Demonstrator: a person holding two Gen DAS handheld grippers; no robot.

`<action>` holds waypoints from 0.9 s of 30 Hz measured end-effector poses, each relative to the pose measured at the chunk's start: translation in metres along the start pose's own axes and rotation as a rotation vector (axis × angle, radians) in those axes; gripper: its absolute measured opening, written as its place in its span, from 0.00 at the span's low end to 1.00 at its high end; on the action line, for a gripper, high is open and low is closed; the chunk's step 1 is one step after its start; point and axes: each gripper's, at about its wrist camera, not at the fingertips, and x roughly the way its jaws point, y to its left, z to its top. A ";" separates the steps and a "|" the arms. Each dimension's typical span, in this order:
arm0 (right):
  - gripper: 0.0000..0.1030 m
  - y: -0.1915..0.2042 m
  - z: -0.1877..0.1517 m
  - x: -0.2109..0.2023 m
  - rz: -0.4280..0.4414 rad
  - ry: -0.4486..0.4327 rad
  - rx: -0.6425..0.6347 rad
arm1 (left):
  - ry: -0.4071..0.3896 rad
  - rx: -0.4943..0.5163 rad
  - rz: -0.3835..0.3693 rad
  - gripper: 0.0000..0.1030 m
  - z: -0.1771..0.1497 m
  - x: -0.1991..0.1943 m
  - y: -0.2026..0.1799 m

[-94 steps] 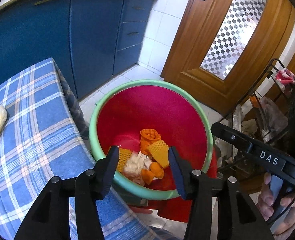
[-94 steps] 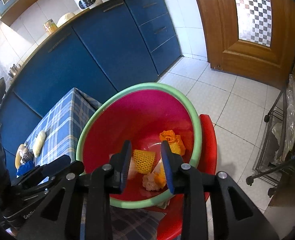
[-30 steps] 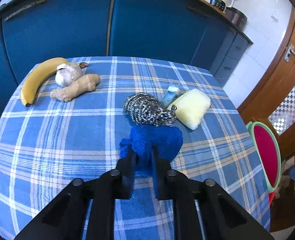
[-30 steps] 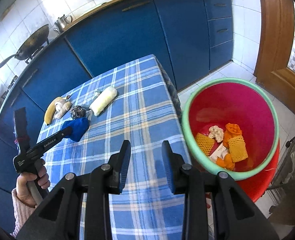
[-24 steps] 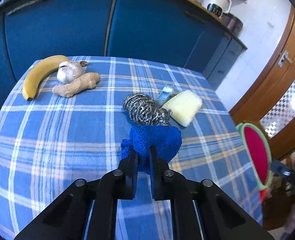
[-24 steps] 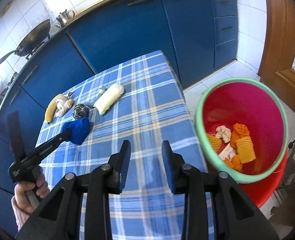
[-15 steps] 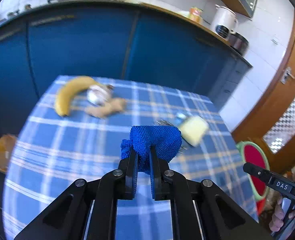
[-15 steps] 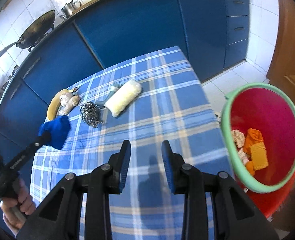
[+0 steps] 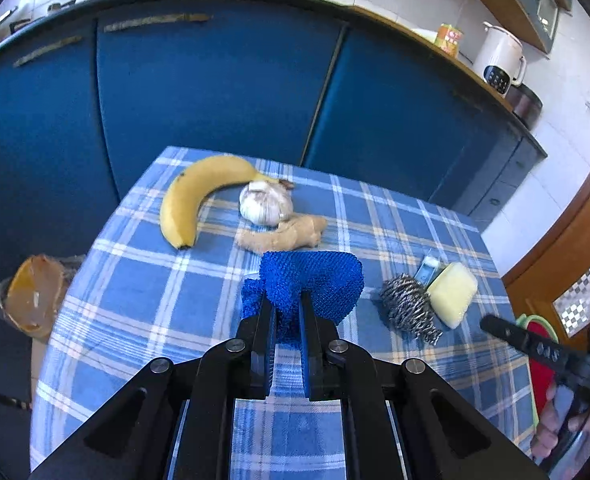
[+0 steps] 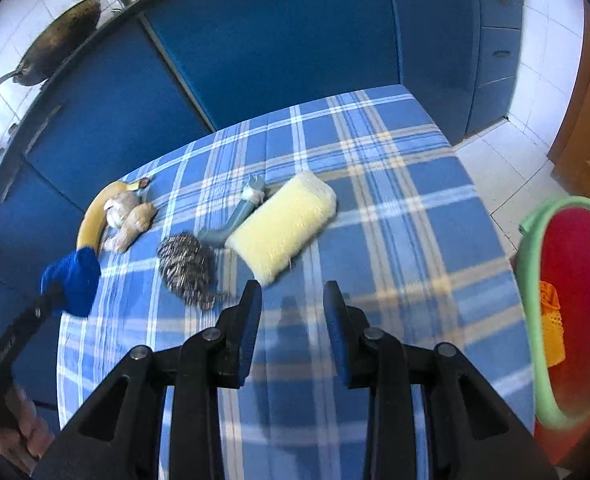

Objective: Collect trash
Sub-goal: 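Grasp the white sponge with the right tool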

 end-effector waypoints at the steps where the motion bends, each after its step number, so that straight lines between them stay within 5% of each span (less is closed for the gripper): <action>1: 0.33 0.001 0.003 0.005 -0.006 0.002 0.001 | 0.008 -0.001 0.001 0.10 -0.002 0.004 0.000; 19: 0.40 0.014 0.023 0.045 -0.025 -0.021 0.012 | 0.046 0.000 -0.008 0.10 -0.013 0.022 -0.002; 27: 0.19 0.019 0.016 0.032 -0.021 -0.075 -0.042 | 0.045 0.010 -0.012 0.10 -0.016 0.016 -0.004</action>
